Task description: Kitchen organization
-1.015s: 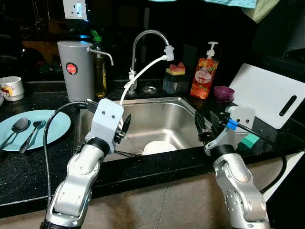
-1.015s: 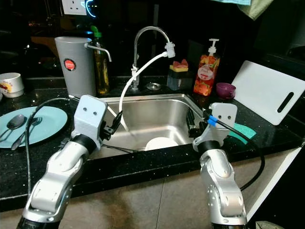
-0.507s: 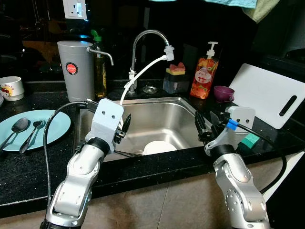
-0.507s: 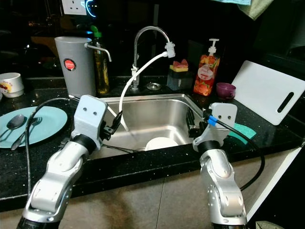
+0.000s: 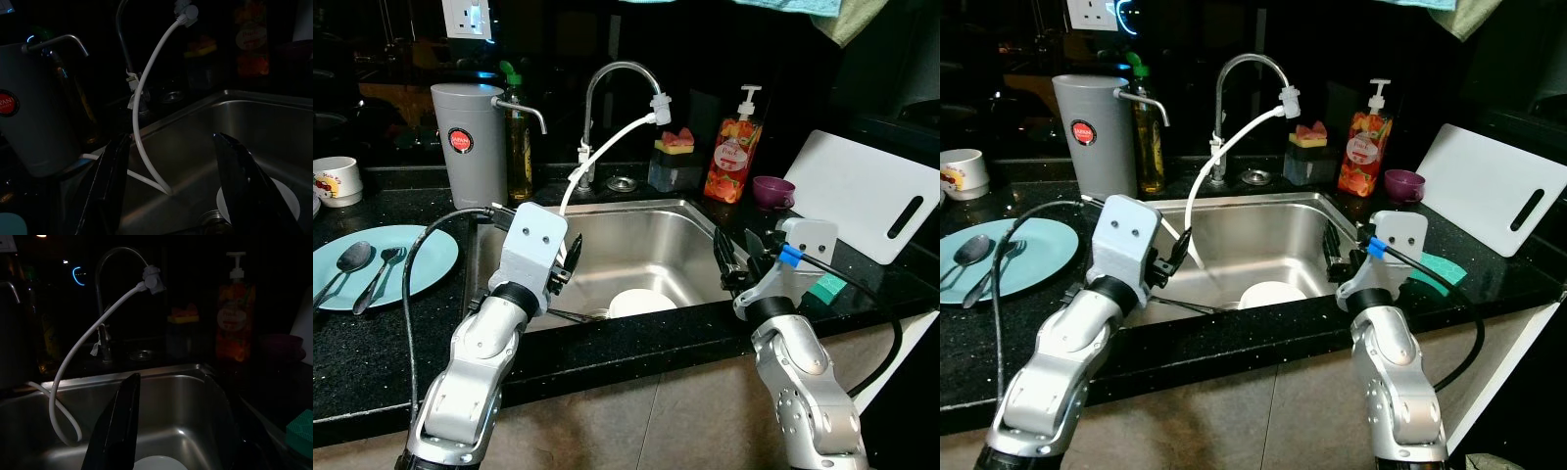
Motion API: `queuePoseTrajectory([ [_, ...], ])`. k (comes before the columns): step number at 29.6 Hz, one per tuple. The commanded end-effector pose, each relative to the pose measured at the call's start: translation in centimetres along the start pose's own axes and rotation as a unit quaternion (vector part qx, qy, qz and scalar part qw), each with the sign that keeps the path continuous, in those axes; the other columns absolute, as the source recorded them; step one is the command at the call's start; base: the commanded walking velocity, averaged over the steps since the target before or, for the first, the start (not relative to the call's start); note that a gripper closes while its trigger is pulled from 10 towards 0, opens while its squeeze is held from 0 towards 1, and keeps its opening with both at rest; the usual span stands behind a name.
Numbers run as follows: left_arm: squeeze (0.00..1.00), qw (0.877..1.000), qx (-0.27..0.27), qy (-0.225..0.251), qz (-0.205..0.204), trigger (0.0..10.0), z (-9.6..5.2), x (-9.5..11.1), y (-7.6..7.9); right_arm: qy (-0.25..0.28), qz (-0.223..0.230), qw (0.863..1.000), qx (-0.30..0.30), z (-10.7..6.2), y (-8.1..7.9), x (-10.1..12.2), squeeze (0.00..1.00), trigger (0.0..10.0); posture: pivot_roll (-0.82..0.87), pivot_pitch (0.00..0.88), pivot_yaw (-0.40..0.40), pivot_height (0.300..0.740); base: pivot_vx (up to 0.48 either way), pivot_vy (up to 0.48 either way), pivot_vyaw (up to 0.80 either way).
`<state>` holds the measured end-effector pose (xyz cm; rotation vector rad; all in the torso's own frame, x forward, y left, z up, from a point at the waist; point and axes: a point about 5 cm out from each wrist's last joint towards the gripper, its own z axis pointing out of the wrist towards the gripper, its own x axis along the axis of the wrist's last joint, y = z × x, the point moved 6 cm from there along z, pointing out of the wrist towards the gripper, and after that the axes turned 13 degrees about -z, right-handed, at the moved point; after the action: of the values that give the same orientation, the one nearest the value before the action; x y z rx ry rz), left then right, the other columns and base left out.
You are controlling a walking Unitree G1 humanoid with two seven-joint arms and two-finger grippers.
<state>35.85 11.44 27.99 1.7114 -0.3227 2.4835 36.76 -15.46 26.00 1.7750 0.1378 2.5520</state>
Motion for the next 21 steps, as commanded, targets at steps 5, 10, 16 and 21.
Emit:
queuePoseTrajectory([
  [5,0.00,1.000,-0.004,0.000,0.001,10.0,0.01,0.01,0.36,-0.002,-0.007,1.000,0.000,-0.03,0.10,-0.14,0.00,10.0,0.18,0.019,-0.110,0.740,0.000,0.000,0.00],
  [10,0.00,1.000,-0.004,0.000,0.000,10.0,0.03,-0.01,0.41,-0.002,-0.007,1.000,-0.001,-0.06,0.14,-0.13,0.00,10.0,0.17,0.021,-0.111,0.740,0.000,0.000,0.00],
  [16,0.00,1.000,-0.004,0.000,-0.002,10.0,0.01,-0.08,0.48,-0.003,-0.009,1.000,-0.002,-0.14,0.28,-0.11,0.00,10.0,0.17,0.026,-0.111,0.740,0.000,0.000,0.00],
  [21,0.00,1.000,-0.003,-0.001,-0.003,10.0,0.00,-0.12,0.50,-0.004,-0.010,1.000,-0.003,-0.17,0.35,-0.10,0.00,10.0,0.16,0.027,-0.111,0.740,0.000,0.000,0.00],
])
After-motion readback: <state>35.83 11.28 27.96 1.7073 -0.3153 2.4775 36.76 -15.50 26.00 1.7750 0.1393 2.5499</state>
